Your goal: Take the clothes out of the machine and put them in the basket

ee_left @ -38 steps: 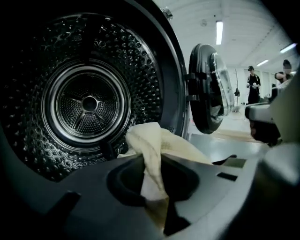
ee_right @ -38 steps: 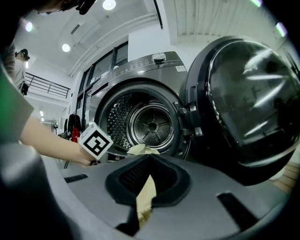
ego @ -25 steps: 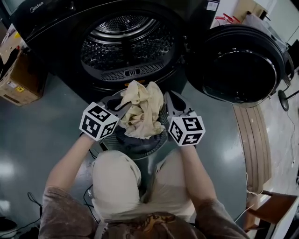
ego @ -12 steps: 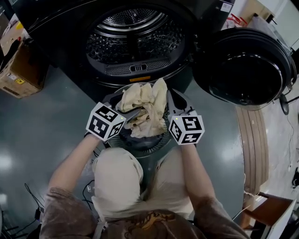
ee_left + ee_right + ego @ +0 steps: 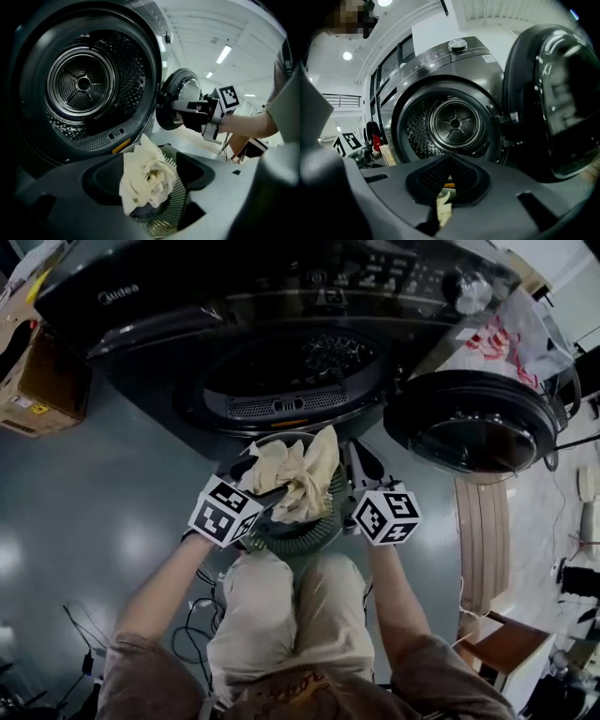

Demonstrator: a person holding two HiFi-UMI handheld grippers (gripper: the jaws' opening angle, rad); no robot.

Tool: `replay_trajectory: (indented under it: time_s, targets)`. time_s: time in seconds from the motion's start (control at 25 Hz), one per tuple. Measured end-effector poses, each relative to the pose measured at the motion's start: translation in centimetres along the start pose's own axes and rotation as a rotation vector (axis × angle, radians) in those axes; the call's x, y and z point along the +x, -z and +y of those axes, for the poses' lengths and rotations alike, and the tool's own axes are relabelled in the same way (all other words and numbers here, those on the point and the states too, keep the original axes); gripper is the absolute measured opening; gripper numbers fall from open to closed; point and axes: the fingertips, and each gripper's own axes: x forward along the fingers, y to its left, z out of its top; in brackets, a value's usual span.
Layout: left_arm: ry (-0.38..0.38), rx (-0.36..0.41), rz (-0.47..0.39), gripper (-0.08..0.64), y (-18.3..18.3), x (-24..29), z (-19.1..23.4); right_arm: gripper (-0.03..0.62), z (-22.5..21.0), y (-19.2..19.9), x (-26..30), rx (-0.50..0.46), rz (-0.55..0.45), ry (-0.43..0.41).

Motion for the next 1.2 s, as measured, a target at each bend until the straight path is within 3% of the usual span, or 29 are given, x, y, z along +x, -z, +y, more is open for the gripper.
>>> replay_trajectory:
  time_s: [0.12, 0.28, 0.64, 0.92, 1.2]
  targets:
    - [0.016, -0.075, 0.034, 0.353, -2.4, -3.9, -1.4, -0.003, 2.9, -3.7, -1.7, 0.026, 0.075, -0.004]
    - [0.016, -0.166, 0.002, 0.353, -8.2, -10.9, -2.9, -0.003, 7.4, -10.0, -4.4, 0.016, 0.155, -0.012]
    - [-0.005, -0.243, -0.124, 0.353, -24.5, -26.4, -5.8, -0.003, 17.7, -26.0, -9.3, -0.033, 0.227, -0.098]
    - [-0.001, -0.164, -0.241, 0.353, -34.3, -34.3, -7.1, -0.003, 23.6, -35.9, -11.8, -0.12, 0.184, -0.17]
    - [-0.011, -0.088, -0.383, 0.339, -40.1, -39.8, -6.9, -0.003, 24.4, -43.0, -13.8, -0.153, 0.123, -0.14]
